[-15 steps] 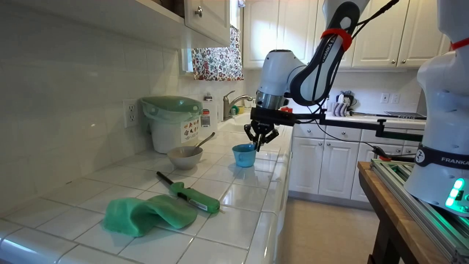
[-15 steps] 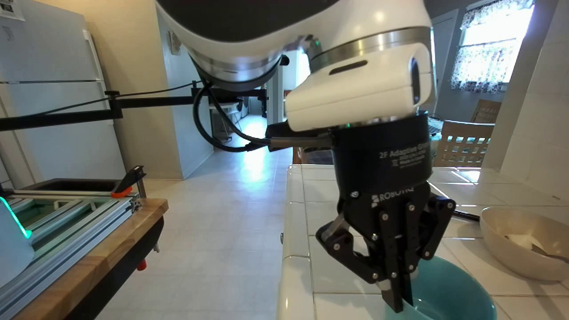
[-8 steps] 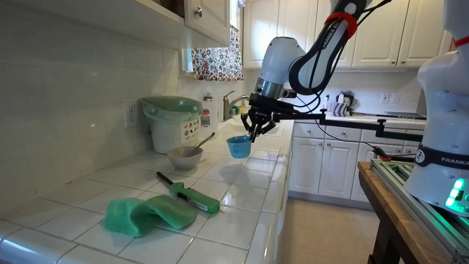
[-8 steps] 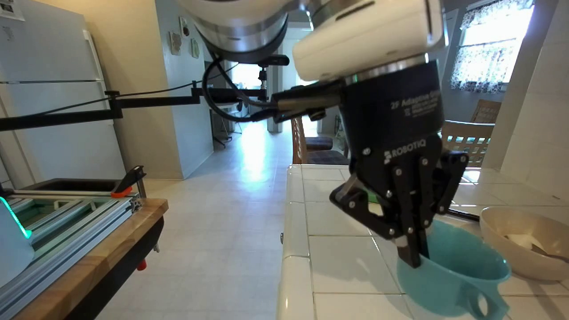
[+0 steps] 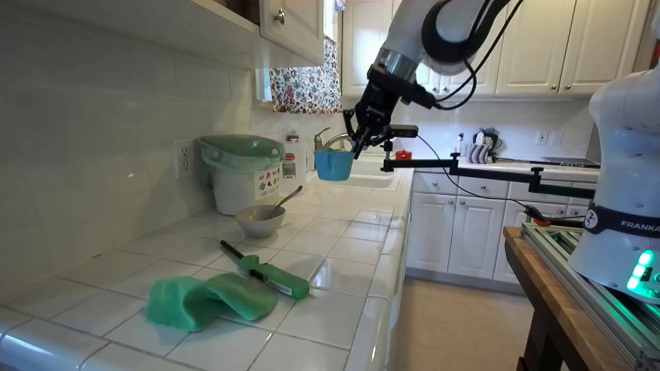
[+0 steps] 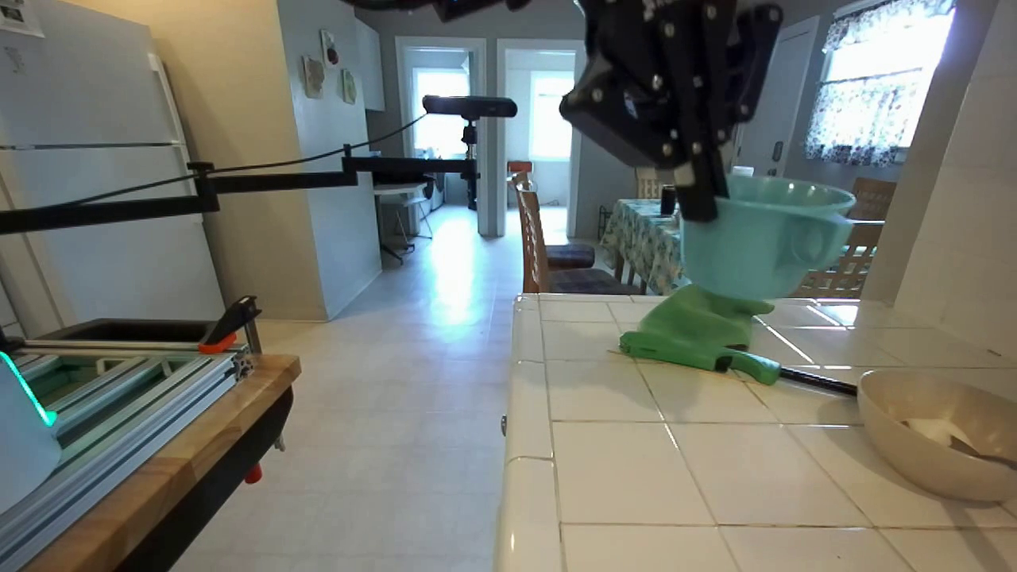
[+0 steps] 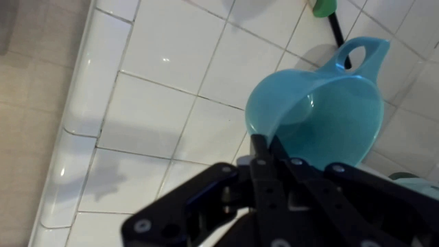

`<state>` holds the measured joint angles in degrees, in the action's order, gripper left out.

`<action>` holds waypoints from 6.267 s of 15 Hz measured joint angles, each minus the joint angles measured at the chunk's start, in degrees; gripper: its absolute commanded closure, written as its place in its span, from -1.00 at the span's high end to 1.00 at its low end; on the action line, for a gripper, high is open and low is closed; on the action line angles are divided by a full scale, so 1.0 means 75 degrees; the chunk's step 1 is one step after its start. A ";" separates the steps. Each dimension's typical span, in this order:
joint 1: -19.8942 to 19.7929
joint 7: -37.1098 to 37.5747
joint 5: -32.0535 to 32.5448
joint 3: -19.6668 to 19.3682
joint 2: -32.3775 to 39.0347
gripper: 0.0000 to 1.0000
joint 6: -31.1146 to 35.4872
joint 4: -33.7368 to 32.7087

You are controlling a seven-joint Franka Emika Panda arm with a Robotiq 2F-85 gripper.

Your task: Put the blue object inside the top cupboard

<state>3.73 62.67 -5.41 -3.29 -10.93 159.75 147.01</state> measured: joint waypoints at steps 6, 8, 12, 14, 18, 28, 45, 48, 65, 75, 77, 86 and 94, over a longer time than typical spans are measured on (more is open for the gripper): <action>0.0003 -0.0259 -0.0168 0.0817 -0.1378 -0.98 -0.1620 0.0011; 0.0013 -0.0250 -0.0168 0.1201 -0.1693 -0.98 -0.1838 -0.0069; 0.0023 -0.0245 -0.0116 0.1747 -0.2262 -0.90 -0.2471 -0.0456; -0.0019 -0.0252 -0.0102 0.1739 -0.2273 -0.90 -0.2534 -0.0445; -0.0040 -0.0252 -0.0101 0.1766 -0.2239 -0.98 -0.2533 -0.0453; -0.0238 -0.0231 0.0541 0.2520 -0.1673 -0.98 -0.2734 -0.2423; -0.0300 -0.0007 0.1273 0.2155 0.0764 -0.98 -0.3487 -0.6332; -0.0159 0.0244 0.1465 0.2151 0.1259 -0.98 -0.3492 -0.6871; 0.0609 0.0481 0.1736 0.1370 0.3251 -0.98 -0.4059 -0.9444; 0.0628 0.0481 0.1757 0.1349 0.3682 -0.39 -0.4380 -1.0114; 0.0635 0.0481 0.1798 0.1349 0.3694 -0.12 -0.4471 -1.0164; 0.0739 0.0481 0.1920 0.1359 0.3495 1.00 -0.4760 -1.0612; 0.0856 0.0128 0.1825 0.1415 0.1973 1.00 -0.6917 -1.0217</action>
<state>10.14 63.63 8.28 7.32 3.87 107.88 70.39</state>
